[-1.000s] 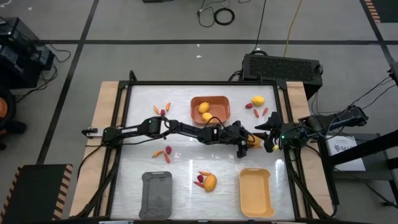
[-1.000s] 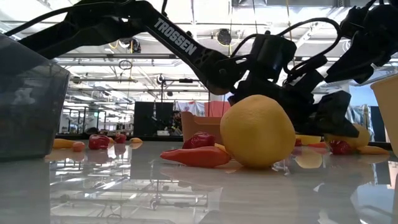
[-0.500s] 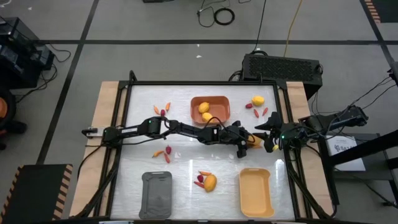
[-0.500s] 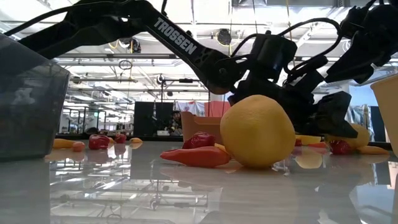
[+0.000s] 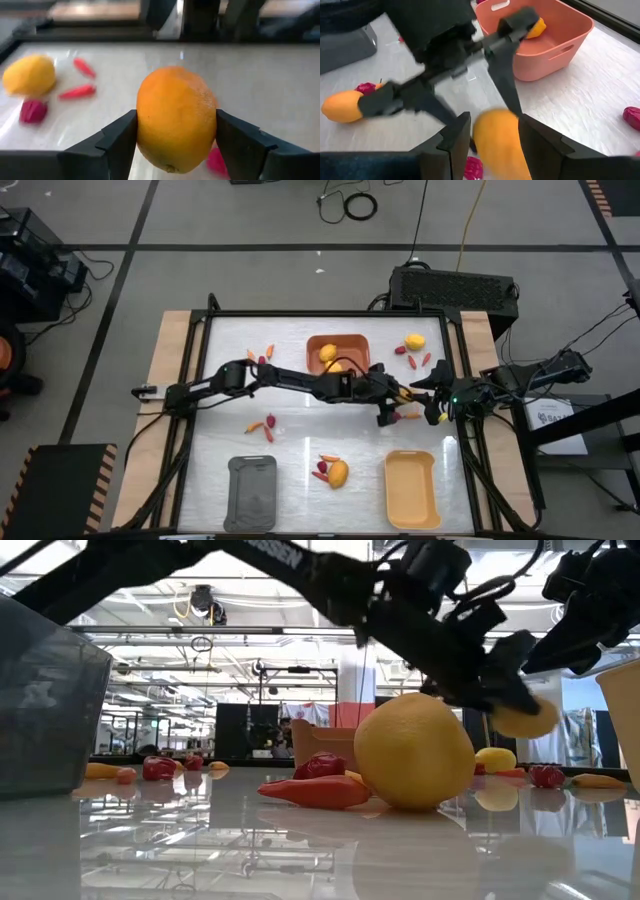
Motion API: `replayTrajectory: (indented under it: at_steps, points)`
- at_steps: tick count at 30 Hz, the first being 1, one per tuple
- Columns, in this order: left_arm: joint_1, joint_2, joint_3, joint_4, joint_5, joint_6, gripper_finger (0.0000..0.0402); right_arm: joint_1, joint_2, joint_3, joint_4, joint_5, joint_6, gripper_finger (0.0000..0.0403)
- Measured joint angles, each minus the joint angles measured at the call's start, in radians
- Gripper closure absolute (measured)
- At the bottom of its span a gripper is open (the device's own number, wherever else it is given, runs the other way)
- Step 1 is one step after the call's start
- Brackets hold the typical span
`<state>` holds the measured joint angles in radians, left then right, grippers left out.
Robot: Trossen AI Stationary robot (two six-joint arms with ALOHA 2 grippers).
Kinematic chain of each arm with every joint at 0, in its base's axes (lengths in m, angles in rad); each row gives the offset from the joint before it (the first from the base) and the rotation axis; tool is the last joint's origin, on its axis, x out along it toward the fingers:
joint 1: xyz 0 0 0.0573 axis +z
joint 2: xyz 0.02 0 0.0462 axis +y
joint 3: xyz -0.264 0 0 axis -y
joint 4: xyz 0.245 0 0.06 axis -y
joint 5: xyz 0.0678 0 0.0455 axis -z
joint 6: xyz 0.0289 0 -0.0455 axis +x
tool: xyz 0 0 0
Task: Sort produce into baskets
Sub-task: Put the yellow lemon into the orange bin
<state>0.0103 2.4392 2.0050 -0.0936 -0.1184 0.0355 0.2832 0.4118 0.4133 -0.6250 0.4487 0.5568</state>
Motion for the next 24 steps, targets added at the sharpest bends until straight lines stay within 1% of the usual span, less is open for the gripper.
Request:
replayTrajectory:
  at_steps: [4, 6, 10, 16, 21, 24]
  points:
    - [0.013, -0.086, 0.000, -0.168, -0.008, 0.006, 0.0155, 0.000, 0.000, 0.000, 0.000, 0.000, 0.000, 0.0245]
    - [0.018, -0.123, 0.001, -0.263, -0.029, 0.020, 0.0155, 0.000, 0.000, 0.000, 0.000, 0.000, 0.000, 0.0245]
    - [0.027, -0.181, -0.001, -0.401, -0.075, 0.039, 0.0155, 0.000, 0.001, 0.000, 0.000, 0.001, 0.000, 0.0245]
    - [0.058, -0.264, 0.001, -0.523, -0.169, 0.058, 0.0156, 0.000, 0.002, 0.000, 0.006, 0.001, 0.000, 0.0245]
    - [0.103, -0.269, 0.001, -0.587, -0.222, 0.032, 0.0156, 0.000, 0.003, 0.000, 0.006, 0.001, 0.006, 0.0245]
    - [0.139, -0.260, -0.007, -0.619, -0.226, -0.005, 0.0156, 0.000, 0.004, 0.000, 0.005, -0.001, 0.016, 0.0245]
